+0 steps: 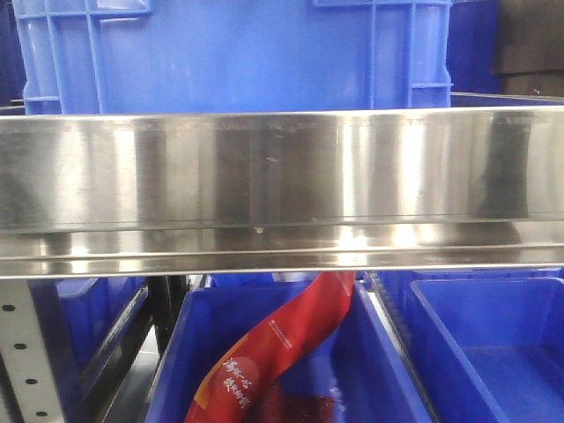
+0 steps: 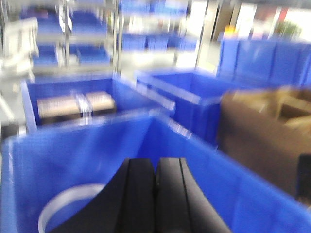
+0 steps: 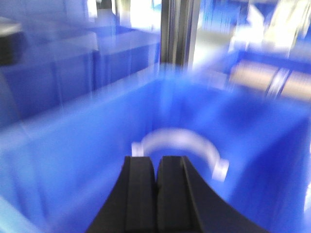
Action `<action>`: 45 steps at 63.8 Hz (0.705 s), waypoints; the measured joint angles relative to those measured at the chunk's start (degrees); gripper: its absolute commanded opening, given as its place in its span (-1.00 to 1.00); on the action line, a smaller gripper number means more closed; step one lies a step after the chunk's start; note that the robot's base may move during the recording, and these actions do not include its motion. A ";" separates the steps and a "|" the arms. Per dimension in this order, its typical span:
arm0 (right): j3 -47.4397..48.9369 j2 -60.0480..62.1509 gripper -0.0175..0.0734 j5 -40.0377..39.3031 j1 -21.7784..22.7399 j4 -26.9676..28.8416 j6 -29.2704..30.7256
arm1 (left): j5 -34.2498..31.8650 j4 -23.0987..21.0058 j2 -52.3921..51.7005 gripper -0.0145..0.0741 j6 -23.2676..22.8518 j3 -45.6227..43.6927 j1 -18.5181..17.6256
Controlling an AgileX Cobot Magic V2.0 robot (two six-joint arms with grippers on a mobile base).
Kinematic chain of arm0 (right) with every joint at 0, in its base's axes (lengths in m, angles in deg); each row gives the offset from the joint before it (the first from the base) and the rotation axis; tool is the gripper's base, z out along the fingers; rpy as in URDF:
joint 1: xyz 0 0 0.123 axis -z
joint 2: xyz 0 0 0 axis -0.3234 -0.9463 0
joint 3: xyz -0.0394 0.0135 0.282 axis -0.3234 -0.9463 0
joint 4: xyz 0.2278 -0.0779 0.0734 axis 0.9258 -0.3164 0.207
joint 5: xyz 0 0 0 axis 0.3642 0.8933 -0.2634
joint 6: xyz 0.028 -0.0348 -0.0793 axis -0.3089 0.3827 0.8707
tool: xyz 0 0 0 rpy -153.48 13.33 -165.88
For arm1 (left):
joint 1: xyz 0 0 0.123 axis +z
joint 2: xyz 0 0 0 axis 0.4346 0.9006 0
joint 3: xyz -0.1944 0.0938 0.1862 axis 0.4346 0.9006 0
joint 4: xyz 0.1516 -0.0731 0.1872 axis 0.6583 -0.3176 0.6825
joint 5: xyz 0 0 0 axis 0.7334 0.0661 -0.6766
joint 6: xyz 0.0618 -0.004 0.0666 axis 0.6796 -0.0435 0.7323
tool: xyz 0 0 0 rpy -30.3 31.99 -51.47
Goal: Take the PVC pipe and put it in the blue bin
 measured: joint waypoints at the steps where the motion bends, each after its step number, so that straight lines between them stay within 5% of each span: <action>1: -0.34 0.58 -0.98 -0.38 0.00 0.00 0.00 | -0.36 0.00 -0.74 -0.92 0.00 0.49 0.00; 30: -33.43 20.06 -0.98 -20.71 0.00 1.14 -0.11 | -13.38 -2.49 -27.24 -0.92 -0.10 36.60 0.00; 45: -42.34 29.13 -0.98 -21.37 0.00 2.41 -0.21 | -14.86 -2.62 -38.54 -0.92 -0.10 47.84 0.00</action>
